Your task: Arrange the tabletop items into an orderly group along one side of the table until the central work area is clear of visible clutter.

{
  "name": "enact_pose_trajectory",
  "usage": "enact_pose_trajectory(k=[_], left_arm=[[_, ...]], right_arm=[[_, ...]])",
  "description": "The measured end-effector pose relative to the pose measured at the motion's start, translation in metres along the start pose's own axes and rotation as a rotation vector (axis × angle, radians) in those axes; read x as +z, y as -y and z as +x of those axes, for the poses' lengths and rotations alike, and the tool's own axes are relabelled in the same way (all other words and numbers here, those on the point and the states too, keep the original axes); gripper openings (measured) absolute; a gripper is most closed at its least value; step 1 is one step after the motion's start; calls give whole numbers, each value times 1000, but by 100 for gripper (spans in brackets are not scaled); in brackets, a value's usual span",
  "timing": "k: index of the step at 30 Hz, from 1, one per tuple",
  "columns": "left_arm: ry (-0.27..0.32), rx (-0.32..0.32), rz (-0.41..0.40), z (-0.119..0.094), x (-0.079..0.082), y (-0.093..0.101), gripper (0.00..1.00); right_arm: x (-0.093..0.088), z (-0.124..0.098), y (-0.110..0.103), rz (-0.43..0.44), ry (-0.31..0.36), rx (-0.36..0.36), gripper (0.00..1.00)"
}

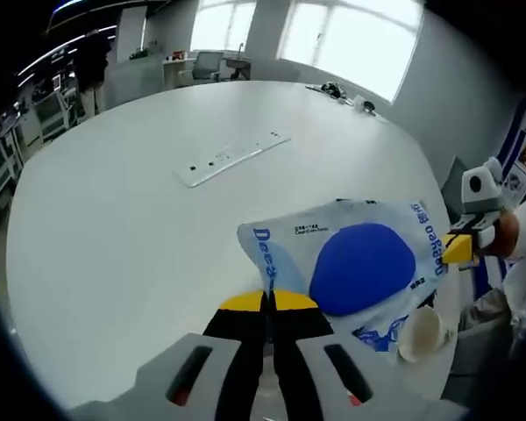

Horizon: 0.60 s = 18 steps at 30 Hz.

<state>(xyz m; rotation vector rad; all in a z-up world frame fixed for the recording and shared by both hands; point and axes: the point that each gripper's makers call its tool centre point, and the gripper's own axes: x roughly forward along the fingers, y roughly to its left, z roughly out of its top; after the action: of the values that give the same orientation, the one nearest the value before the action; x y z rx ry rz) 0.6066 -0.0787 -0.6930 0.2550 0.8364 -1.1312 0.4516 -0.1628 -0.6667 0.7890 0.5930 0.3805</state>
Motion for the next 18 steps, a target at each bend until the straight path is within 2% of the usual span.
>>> enact_pose_trajectory(k=[2,10,18], left_arm=[[20,8,-8,-6,7,3,0],[88,36,-27,-26,32,19,0],[151,43,-52,-33,58,42,0]], right_arm=[[5,-3,1,-11,3,-6,0],[41,-22,11,-53,62,-26,0],[73,-45,22,-121,105,-68,0]])
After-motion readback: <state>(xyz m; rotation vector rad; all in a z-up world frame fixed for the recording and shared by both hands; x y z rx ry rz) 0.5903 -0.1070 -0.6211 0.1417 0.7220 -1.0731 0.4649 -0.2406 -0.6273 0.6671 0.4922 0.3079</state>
